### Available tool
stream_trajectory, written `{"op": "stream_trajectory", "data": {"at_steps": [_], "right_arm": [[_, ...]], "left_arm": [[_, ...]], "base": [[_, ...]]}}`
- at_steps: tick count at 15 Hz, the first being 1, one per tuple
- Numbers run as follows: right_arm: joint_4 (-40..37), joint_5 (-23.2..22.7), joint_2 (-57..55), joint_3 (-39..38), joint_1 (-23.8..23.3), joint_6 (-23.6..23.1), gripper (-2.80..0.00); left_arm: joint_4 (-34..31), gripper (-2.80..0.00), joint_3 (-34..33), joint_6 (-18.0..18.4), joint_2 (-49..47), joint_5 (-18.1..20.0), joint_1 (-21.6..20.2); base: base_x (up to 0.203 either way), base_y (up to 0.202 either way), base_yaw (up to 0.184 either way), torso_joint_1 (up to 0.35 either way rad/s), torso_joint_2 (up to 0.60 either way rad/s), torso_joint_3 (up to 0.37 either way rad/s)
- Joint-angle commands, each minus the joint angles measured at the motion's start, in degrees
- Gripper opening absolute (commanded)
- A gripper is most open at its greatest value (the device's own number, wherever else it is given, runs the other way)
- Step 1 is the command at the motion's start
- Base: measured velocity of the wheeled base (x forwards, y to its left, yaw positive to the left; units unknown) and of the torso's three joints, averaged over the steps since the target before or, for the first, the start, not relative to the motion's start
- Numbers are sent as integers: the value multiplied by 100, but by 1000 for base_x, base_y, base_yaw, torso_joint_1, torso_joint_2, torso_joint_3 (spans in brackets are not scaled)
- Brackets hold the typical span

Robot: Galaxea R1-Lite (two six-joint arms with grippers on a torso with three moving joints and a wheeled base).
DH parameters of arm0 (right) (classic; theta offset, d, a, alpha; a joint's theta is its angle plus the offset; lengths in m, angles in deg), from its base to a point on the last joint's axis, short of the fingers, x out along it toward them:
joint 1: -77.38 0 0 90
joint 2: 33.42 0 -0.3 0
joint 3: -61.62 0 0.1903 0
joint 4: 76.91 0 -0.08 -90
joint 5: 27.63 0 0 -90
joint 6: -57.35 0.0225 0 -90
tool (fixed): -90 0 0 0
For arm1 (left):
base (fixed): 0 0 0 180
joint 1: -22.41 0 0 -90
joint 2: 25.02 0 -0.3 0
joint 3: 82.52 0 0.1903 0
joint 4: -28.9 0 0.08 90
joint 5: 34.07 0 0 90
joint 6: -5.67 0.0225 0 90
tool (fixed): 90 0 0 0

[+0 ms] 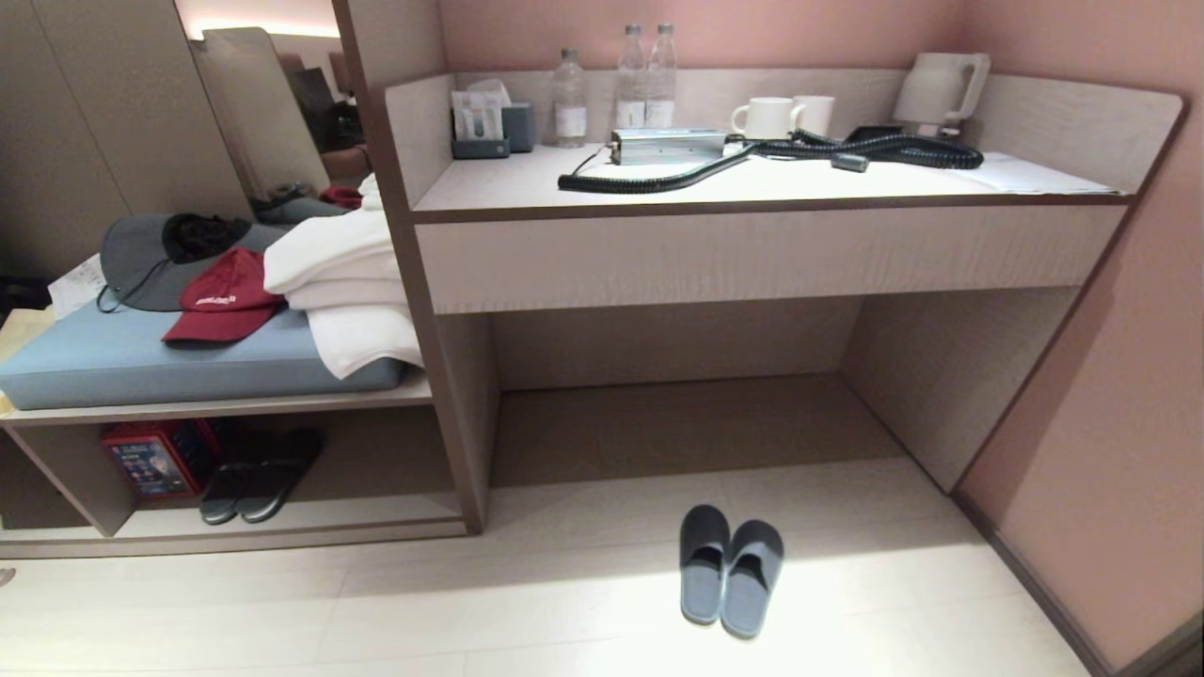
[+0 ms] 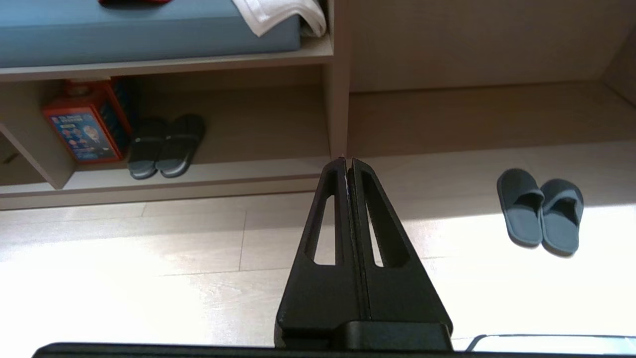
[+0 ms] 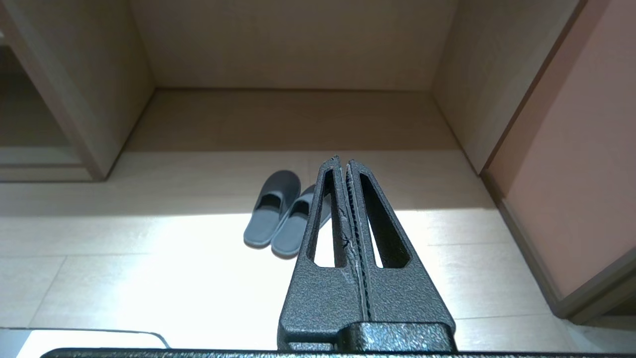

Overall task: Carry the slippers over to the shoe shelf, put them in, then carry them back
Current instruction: Pick up the slippers on the floor

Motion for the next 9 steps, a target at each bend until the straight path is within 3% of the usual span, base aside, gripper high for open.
{"op": "stream_trajectory", "data": {"at_steps": [1, 9], "right_arm": [[-2, 0, 13, -9, -2, -3, -280], [-2, 0, 4, -9, -2, -3, -280]], "left_arm": [[3, -280, -9, -8, 0, -4, 0], [3, -280, -9, -17, 0, -4, 0]], "base": [[0, 0, 0, -2, -2, -203], [0, 0, 0, 3, 3, -198]]}}
